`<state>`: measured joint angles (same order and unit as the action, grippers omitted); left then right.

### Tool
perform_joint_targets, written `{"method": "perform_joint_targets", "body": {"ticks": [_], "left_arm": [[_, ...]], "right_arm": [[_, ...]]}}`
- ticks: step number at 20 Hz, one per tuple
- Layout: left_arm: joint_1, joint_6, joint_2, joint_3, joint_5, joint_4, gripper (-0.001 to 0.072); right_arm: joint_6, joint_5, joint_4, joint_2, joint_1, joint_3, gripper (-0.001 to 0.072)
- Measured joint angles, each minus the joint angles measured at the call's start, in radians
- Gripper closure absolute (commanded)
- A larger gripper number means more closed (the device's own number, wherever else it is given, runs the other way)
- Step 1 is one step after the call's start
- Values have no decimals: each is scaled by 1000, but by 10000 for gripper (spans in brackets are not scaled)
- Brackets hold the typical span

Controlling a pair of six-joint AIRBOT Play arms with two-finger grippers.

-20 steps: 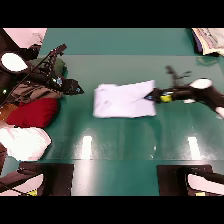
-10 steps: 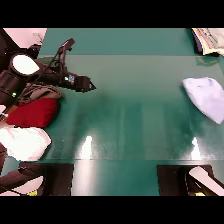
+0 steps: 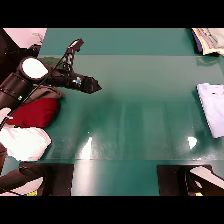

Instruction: Fold the shirts.

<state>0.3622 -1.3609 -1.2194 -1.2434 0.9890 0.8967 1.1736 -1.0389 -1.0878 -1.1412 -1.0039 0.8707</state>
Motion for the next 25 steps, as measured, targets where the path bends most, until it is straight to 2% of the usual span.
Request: {"method": "perform_joint_targets", "body": {"ticks": [3,6,7,9,11,12,13,19,25], "left_arm": [[3,0,0,0,-2,10,684],[3,0,0,0,-7,13,684],[3,0,0,0,-9,14,684],[3,0,0,0,-10,15,684],[3,2,0,0,-10,16,684],[3,2,0,0,-10,17,684],[3,4,0,0,-9,17,684],[3,5,0,0,-12,13,683],[3,6,0,0,-19,12,683]], "right_arm": [[61,-68,-137,-3,-26,92,120],[118,-114,-107,-4,-7,166,122],[127,-129,-62,-4,19,178,175],[145,-167,51,-4,116,183,344],[150,-197,139,-4,252,172,480],[152,-207,161,-4,325,166,604],[152,-209,184,-4,399,162,695],[147,-202,235,-4,774,155,695],[142,-211,245,-4,906,154,695]]}}
